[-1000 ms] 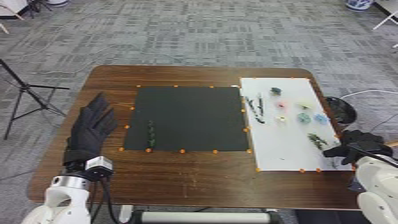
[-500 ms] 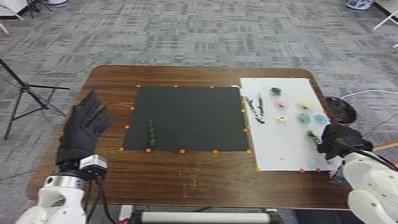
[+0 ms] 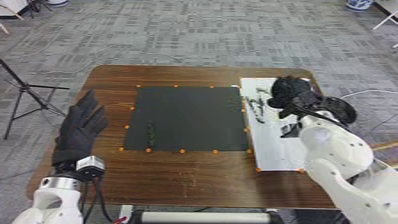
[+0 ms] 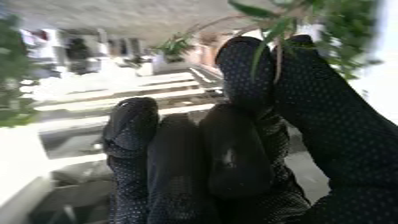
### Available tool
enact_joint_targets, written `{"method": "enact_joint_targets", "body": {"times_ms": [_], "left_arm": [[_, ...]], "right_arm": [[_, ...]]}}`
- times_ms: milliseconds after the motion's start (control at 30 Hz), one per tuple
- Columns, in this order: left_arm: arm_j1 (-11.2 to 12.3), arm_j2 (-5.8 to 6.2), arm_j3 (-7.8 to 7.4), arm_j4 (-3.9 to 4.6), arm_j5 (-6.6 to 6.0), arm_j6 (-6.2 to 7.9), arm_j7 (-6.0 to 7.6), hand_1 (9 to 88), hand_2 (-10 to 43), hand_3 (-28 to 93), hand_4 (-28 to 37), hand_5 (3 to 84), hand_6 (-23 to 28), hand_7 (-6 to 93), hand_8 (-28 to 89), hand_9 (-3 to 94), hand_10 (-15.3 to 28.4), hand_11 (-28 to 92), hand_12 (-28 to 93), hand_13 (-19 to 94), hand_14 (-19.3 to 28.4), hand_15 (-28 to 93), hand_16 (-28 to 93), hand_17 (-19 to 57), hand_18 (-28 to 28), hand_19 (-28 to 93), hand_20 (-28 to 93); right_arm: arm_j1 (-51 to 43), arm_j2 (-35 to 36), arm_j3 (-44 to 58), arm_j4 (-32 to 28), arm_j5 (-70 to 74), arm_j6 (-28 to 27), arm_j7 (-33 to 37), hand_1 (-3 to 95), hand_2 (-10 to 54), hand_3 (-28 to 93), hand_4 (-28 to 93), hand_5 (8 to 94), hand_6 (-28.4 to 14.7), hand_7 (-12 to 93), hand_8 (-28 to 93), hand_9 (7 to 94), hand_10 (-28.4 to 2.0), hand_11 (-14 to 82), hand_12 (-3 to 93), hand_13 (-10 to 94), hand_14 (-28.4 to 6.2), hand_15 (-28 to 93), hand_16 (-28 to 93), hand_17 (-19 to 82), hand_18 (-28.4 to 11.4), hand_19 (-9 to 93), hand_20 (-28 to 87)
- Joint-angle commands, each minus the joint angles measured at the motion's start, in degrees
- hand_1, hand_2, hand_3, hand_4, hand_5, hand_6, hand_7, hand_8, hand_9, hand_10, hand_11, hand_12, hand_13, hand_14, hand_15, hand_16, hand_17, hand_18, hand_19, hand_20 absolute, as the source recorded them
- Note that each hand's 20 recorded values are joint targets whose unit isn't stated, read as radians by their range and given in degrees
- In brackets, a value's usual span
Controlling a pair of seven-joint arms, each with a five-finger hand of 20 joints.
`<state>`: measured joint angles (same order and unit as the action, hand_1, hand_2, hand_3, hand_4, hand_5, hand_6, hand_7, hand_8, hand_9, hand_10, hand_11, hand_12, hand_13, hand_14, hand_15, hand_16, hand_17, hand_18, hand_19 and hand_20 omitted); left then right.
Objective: Arrange flowers
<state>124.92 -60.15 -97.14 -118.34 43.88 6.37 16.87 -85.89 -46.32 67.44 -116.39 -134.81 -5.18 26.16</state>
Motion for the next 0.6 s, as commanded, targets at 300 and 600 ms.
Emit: {"method": "enact_joint_targets", "body": {"times_ms": [300, 600], "left_arm": [[-3.0, 0.28, 2.6, 0.01, 0.74, 0.35, 1.49, 26.6, -1.0, 50, -27.7, 22.6, -0.3, 16.1, -9, 17.6, 8.8, 8, 19, 14, 11.4, 3, 10, -15.0, 19.4, 39, 7], [-0.7, -1.1, 1.73, 1.32, -1.07, -0.72, 0.78, 26.5, -1.0, 51, -27.6, 22.5, -0.4, 16.3, -9, 17.6, 8.6, 8, 19, 14, 11.3, 4, 11, -14.8, 19.1, 39, 7]], "right_arm": [[13.4, -17.0, -19.5, 11.8, -6.2, -4.0, 1.1, 38.4, -6.7, 85, -14, 85.3, 1.8, 50, 20, 89.7, -7.5, 72.1, 48.1, 88, -7.8, 93, 36, 46, -21.0, 93, 36], [10.2, -21.6, -22.2, 15.2, -8.2, -7.2, 2.4, 36.2, -4.1, 86, -12, 87.9, 1.8, 47, 19, 91.4, -7.8, 71.2, 47.7, 89, -8.2, 93, 35, 47, -21.1, 93, 36]]}}
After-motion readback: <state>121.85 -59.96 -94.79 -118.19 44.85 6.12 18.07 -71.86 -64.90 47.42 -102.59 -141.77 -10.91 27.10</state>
